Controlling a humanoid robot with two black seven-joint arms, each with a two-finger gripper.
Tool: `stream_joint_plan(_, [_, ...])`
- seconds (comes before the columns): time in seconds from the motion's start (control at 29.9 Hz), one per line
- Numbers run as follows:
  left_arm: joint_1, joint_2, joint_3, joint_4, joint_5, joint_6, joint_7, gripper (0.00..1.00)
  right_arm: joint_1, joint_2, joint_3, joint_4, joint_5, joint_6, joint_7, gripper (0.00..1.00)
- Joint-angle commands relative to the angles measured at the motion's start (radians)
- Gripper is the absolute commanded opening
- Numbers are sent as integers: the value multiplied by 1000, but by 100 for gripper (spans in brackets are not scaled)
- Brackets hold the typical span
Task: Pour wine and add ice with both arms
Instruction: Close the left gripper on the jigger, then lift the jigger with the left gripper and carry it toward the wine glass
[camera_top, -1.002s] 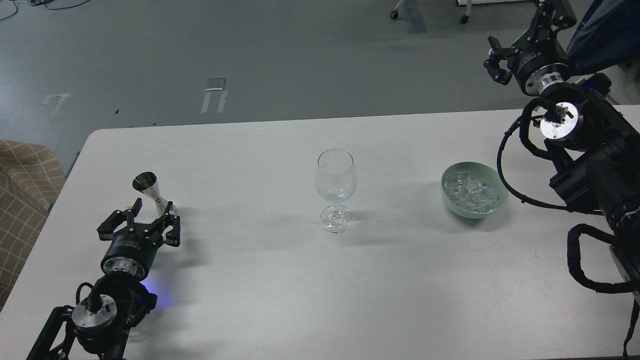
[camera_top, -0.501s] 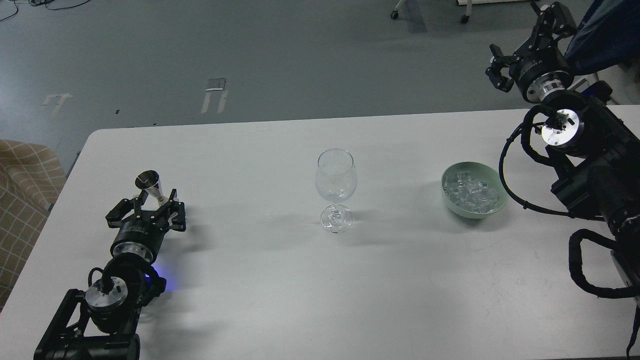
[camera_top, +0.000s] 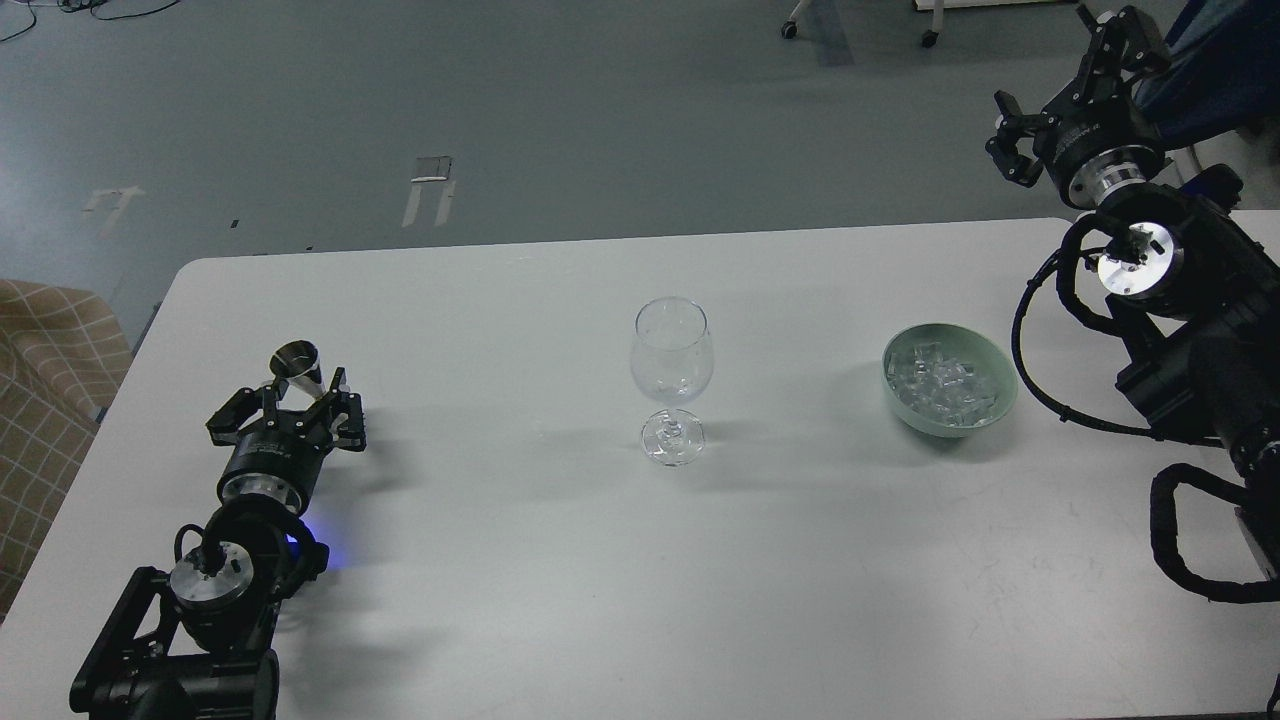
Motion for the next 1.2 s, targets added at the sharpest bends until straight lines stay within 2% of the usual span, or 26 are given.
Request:
stream_joint_plan(0.0, [-12,0,0,20,-1,-5,5,39,-1,0,0,0,0,0,0,100])
stream_joint_plan(1.17, [-12,14,-8,25,-3,-77,9,26,-26,-27,-3,23,0,0,0,100])
